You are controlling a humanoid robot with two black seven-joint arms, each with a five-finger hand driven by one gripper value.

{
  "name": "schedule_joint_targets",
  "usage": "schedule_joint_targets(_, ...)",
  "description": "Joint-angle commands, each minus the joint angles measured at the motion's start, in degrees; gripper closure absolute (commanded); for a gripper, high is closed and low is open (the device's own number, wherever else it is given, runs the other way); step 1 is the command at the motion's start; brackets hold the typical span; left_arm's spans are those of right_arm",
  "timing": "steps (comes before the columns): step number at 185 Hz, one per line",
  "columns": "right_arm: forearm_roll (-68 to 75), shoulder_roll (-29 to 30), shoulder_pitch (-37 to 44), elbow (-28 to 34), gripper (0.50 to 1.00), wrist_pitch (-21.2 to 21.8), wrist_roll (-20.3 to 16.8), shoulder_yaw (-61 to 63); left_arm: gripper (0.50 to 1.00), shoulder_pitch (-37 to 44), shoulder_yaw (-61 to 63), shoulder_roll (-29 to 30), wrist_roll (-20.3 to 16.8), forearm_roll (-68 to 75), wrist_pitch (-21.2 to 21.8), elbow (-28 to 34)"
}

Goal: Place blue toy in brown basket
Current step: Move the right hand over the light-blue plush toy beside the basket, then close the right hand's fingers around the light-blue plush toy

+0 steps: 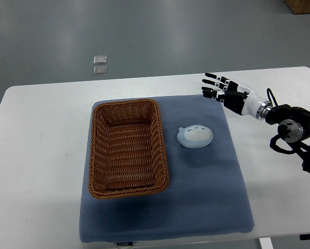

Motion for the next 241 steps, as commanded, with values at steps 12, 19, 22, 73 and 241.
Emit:
schedule_joint_targets(12, -1.08, 0.03, 0.08, 0.00, 0.585, 0.09, 0.13, 0.06, 0.500, 0.03, -0.08, 0.00, 0.00, 0.00, 0.09, 0.08)
schedule_joint_targets(19, -1.08, 0.03, 0.08, 0.00, 0.585, -0.09, 0.13, 0.06, 0.500, 0.03, -0.17, 0.00, 0.00, 0.00, 0.09, 0.08)
schedule_joint_targets(22, -1.08, 0.03, -0.01, 0.00, 0.585, -0.09, 0.13, 0.06, 0.500, 0.03, -0.17, 0.00, 0.00, 0.00, 0.09, 0.08)
schedule_joint_targets(73, -1.34, -0.67, 1.58, 0.09, 0.585, 3.51, 0.31, -0.02, 0.500, -0.49, 0.01, 0.00, -0.35, 0.00, 0.27, 0.26)
schedule_joint_targets(241, -69.02, -7.71, 7.29, 13.18, 0.587, -0.53, 21.05, -12.15, 0.500, -0.49, 0.01, 0.00, -0.35, 0.00, 0.27, 0.17)
